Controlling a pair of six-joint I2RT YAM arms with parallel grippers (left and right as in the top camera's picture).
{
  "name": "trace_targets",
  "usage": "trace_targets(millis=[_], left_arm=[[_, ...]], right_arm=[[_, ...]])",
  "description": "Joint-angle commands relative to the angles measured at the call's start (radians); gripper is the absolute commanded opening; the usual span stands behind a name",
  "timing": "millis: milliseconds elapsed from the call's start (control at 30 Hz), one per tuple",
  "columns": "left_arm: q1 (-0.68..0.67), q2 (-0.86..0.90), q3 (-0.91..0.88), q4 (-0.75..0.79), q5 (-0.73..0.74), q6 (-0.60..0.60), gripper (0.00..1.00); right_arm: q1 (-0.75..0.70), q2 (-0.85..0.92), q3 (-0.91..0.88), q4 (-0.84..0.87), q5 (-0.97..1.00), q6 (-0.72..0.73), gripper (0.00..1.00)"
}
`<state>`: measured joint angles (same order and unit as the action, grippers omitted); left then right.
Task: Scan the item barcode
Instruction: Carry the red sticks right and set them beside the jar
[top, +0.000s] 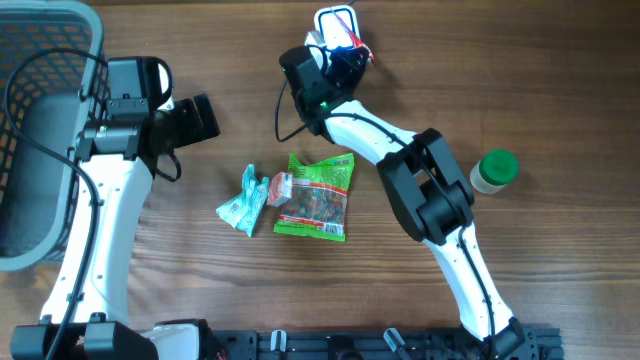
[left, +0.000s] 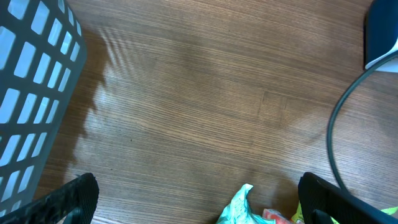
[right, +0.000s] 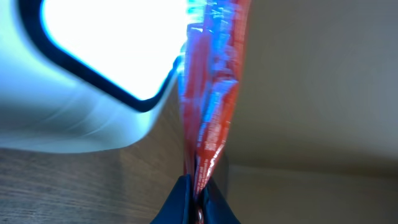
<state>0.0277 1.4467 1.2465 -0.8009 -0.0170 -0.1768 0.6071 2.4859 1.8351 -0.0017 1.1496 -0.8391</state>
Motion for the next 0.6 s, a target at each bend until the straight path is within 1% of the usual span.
trace_targets(millis=[0, 133, 233, 367, 467, 567], left_arm=[[0.003, -0.007, 0.018, 0.003, -0.006, 0.013, 1.0], [0.003, -0.007, 0.018, 0.003, -0.006, 0.013, 1.0], [0.003, -0.007, 0.018, 0.003, -0.006, 0.013, 1.0], [0.003, -0.007, 0.018, 0.003, -0.006, 0.013, 1.0], [0.003, -0.007, 0.018, 0.003, -0.006, 0.013, 1.0], [0.003, -0.007, 0.018, 0.003, -0.006, 0.013, 1.0]], right_arm=[[0.002, 0.026, 0.017, 0.009, 0.035, -0.05, 0.04], [0.002, 0.026, 0.017, 0.016, 0.037, -0.05, 0.04], [0.004, 0.014, 0.017, 0.058, 0.08, -0.05, 0.04], [0.009, -0.057, 0.017, 0.073, 0.061, -0.019, 0.04], [0.01, -0.162, 0.017, 0.026, 0.02, 0.077, 0.04], [0.01, -0.267, 0.017, -0.138, -0.07, 0.22, 0.04]])
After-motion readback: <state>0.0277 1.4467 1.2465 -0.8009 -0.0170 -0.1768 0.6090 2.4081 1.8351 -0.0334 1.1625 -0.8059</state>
